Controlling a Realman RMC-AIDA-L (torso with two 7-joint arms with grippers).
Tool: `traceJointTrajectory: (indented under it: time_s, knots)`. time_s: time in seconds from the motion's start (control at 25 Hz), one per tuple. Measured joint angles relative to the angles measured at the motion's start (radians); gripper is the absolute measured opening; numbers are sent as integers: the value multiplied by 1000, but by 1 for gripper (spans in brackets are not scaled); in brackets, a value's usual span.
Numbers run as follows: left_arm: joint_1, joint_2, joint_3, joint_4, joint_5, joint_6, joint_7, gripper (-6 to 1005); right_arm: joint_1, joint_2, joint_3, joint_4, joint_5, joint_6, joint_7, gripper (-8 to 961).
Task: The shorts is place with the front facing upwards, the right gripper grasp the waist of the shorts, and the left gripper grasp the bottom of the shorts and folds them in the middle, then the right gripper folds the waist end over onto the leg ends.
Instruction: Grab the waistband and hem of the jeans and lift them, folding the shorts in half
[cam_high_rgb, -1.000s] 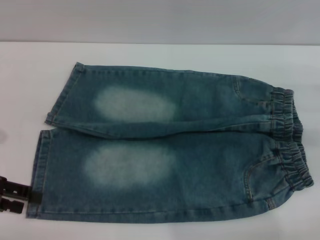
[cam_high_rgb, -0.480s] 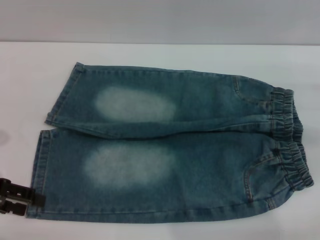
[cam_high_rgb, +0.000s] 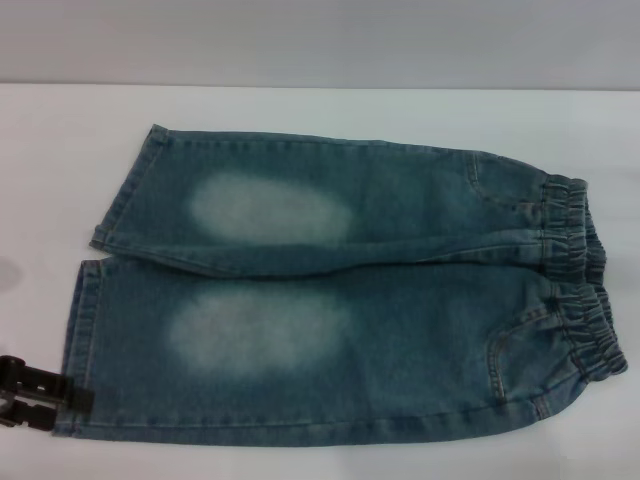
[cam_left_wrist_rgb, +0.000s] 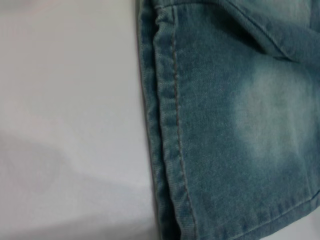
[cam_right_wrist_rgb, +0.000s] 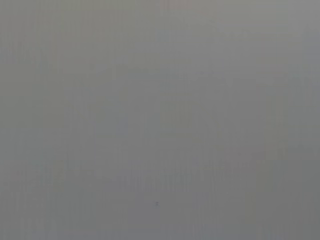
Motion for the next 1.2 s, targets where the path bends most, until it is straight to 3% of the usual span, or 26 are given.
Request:
traceJointTrajectory:
  time_s: [0.68,1.2]
  knots:
    - [-1,-6,-1,0,11,-2,-1,830,0,-2,0,1,-3,-3,0,612]
    - [-11,2,-3,1,11,-5,-2,830,0,-2,0,3,-3,-3,0,612]
